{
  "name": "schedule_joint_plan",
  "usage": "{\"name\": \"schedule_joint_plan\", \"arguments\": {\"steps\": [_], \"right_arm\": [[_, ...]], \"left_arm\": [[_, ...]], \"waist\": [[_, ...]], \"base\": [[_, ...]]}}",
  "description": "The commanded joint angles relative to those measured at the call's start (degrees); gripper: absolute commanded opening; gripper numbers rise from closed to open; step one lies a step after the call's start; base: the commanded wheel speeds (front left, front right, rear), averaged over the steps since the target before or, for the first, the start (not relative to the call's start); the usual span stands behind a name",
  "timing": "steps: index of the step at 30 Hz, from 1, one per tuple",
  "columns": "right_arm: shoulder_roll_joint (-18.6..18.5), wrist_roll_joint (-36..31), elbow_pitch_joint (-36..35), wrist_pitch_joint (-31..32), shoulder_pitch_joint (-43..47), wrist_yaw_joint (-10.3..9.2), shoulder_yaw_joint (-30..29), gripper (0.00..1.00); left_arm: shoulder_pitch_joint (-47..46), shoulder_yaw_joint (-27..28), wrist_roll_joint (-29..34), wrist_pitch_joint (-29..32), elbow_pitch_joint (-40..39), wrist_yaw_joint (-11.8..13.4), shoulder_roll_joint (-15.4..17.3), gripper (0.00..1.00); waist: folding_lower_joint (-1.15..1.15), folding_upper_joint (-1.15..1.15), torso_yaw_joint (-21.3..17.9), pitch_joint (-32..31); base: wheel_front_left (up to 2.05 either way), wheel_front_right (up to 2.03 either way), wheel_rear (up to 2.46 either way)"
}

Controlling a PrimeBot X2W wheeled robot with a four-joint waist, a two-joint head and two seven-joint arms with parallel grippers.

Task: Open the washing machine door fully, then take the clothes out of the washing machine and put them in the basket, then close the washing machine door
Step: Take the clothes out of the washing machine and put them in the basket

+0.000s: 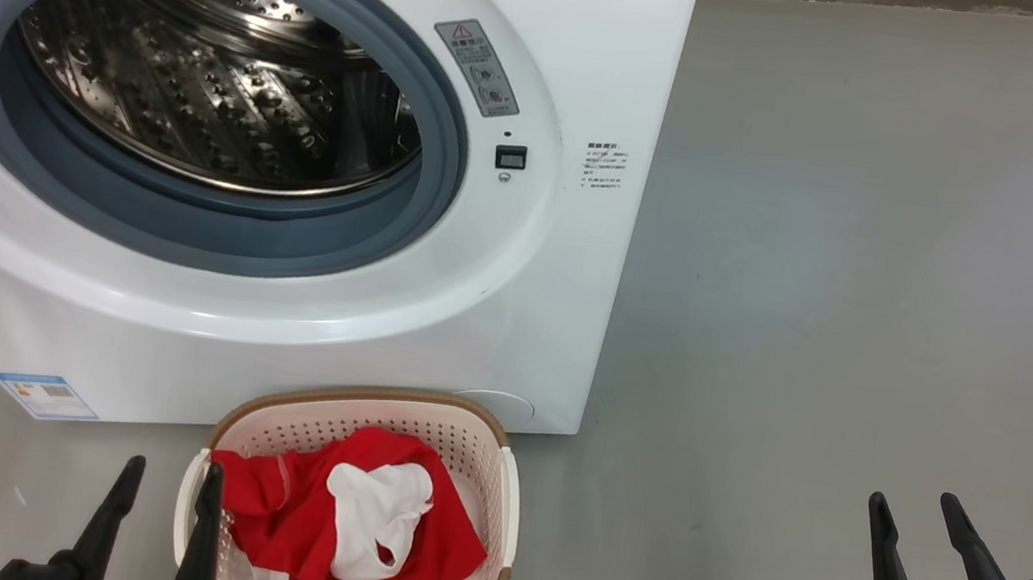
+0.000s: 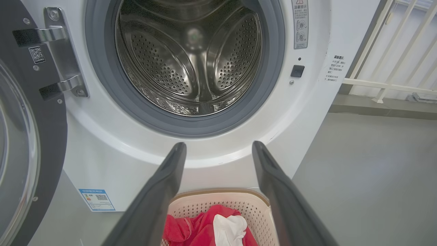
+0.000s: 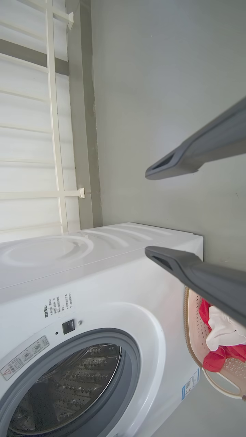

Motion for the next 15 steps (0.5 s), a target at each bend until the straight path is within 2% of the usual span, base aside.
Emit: {"name": "schedule_joint_plan", "arguments": {"steps": [1, 15], "right_arm": [[-1.1, -0.3, -1.5, -0.4, 0.3, 0.34, 0.8, 1.00], [-0.6, -0.5, -1.4, -0.4, 0.0, 0.34, 0.8, 1.00]], "left_arm": [[-0.5, 1.9, -0.2, -0.3, -1.7, 0.4, 0.8, 1.00], [-1.4, 1.8, -0.1, -0.3, -2.0, 0.6, 0.8, 1.00]], "waist": [[0.00, 0.00, 0.0, 0.0], [0.00, 0.00, -0.3, 0.3]], "base": [[0.00, 0.00, 0.00], [0.00, 0.00, 0.00]]}}
